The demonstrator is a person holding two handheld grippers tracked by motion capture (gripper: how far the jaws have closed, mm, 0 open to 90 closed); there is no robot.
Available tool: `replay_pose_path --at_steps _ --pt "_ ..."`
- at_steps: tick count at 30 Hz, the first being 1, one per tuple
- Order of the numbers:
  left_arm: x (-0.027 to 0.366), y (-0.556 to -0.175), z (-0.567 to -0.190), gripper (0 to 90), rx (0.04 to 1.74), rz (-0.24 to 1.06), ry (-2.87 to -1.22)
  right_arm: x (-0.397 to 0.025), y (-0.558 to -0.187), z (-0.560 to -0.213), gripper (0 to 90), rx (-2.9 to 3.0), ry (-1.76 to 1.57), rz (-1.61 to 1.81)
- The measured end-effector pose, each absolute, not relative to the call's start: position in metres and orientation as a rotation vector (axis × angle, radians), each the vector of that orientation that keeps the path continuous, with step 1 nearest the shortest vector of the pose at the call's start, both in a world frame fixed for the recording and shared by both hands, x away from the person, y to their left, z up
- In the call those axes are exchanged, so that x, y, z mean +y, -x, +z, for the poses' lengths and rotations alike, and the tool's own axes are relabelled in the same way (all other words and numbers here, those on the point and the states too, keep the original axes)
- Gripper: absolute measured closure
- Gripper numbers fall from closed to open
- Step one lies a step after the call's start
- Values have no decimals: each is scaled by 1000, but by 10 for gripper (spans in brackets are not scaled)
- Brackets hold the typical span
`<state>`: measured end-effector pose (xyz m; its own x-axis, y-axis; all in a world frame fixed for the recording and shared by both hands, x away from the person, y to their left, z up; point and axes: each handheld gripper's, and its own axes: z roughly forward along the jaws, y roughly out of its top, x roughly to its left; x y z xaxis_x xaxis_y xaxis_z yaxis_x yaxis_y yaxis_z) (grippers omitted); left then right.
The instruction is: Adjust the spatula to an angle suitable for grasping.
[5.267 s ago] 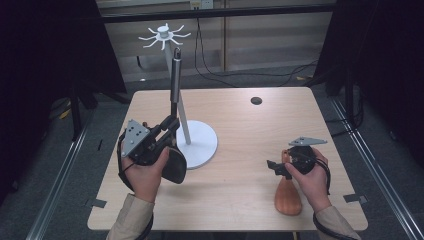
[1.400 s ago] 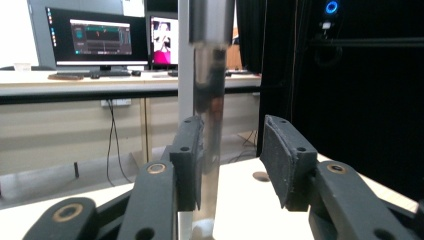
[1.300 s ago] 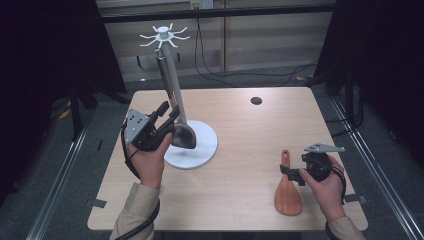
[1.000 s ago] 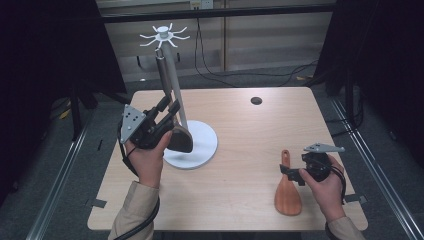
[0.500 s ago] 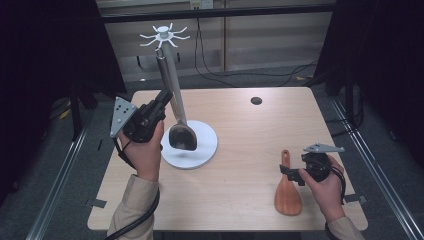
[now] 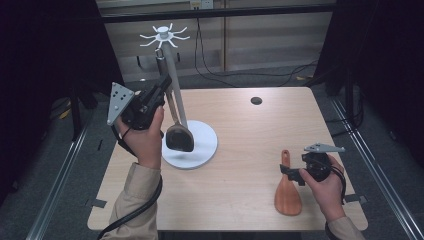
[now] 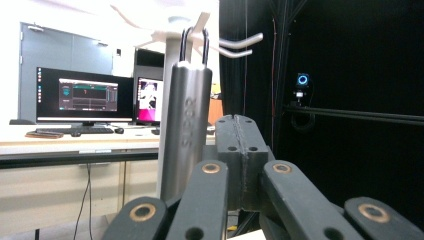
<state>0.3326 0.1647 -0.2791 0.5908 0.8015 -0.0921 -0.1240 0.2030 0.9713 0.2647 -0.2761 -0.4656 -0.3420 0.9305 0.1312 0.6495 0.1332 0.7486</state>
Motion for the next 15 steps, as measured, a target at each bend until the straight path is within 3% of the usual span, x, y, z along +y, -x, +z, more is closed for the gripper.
replay_pose_path --at_steps 15 --pt "158 -343 -249 900 672 746 -1184 -277 -265 -466 58 2048 -1532 1062"
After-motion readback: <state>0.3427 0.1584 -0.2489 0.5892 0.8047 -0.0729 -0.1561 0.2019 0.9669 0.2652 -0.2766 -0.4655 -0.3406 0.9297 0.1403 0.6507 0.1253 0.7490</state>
